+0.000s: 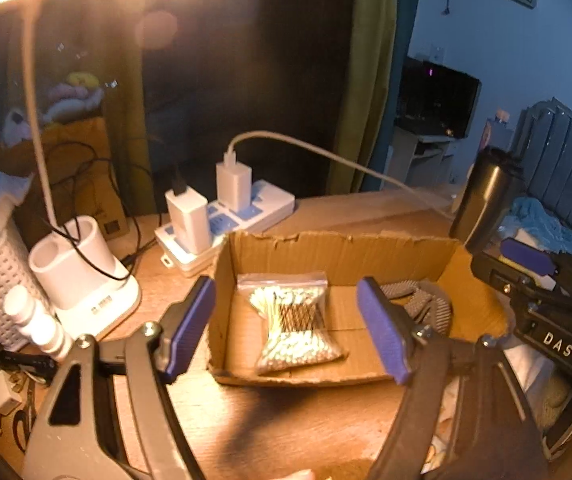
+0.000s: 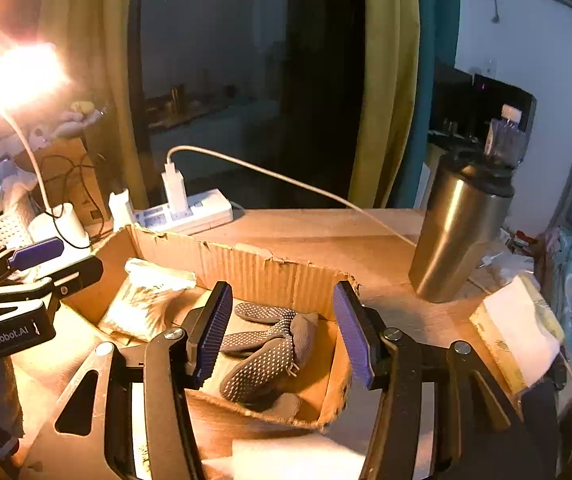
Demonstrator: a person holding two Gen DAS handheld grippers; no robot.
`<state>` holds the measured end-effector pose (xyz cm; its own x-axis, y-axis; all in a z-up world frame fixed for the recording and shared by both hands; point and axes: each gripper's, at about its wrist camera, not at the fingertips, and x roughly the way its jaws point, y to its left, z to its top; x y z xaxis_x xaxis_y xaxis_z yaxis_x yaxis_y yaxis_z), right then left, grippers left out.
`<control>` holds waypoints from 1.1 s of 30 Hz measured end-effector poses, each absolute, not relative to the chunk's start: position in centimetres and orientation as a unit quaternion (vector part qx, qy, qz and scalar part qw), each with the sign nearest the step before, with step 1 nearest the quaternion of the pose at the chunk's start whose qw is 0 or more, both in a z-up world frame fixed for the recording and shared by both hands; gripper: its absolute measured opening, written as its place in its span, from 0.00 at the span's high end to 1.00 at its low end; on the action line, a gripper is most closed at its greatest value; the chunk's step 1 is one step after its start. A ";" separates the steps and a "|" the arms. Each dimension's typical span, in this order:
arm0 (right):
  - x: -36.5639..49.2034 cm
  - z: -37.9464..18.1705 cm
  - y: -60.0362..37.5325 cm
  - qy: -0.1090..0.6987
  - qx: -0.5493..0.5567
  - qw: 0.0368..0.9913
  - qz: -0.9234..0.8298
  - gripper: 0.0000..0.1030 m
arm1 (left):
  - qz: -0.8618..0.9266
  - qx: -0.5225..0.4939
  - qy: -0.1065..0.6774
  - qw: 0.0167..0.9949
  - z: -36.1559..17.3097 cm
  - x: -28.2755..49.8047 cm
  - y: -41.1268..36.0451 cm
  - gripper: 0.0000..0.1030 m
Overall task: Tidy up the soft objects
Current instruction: 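Open the right tool to drop the glove in the box while the left tool releases the swab bag there, then withdraw both open tools from the box back over the desk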
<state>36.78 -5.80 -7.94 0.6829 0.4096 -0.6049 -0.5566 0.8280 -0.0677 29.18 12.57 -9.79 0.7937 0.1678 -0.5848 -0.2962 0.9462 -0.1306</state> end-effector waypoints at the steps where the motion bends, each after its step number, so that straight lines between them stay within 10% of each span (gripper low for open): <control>1: 36.3 -7.6 -5.9 0.293 -0.124 0.910 0.266 0.46 | 0.123 -0.107 0.292 0.942 -9.4 28.8 12.5 0.28; 33: 21.8 -1.0 -9.5 0.204 -0.128 0.934 0.264 0.46 | 0.114 -0.092 0.178 0.973 -2.2 14.5 8.5 0.27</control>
<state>21.82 -9.54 -1.00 0.7774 0.4415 -0.4479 -0.5457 0.8276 -0.1314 14.50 8.51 -2.23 0.9105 0.1894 -0.3675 -0.2548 0.9571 -0.1380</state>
